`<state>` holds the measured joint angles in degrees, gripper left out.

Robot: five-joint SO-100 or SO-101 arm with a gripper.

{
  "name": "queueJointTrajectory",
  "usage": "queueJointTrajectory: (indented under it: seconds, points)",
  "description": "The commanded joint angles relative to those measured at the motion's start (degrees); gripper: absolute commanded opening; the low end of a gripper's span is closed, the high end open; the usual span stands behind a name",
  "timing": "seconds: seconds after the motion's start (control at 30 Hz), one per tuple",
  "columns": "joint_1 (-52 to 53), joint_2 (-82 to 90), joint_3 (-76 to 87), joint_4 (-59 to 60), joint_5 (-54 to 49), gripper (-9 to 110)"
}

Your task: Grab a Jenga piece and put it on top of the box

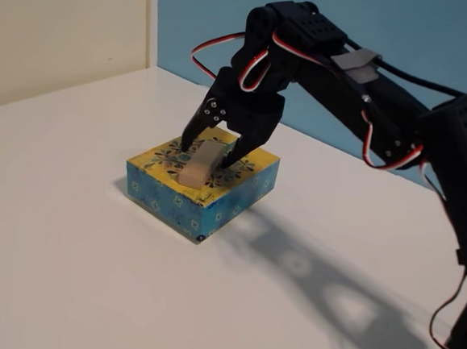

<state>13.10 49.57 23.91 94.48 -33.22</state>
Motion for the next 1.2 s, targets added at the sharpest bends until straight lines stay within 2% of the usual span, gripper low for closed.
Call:
queueJointTrajectory:
  seconds: [0.0, 0.2, 0.6, 1.17]
  points:
    - [0.35, 0.44, -2.55, 0.09, -0.53, 26]
    - [0.44, 0.62, -2.55, 0.26, -0.44, 32]
    - [2.99, 3.6, -2.55, 5.54, -0.7, 31]
    - [5.1, 21.36, -2.64, 8.17, 4.04, 31]
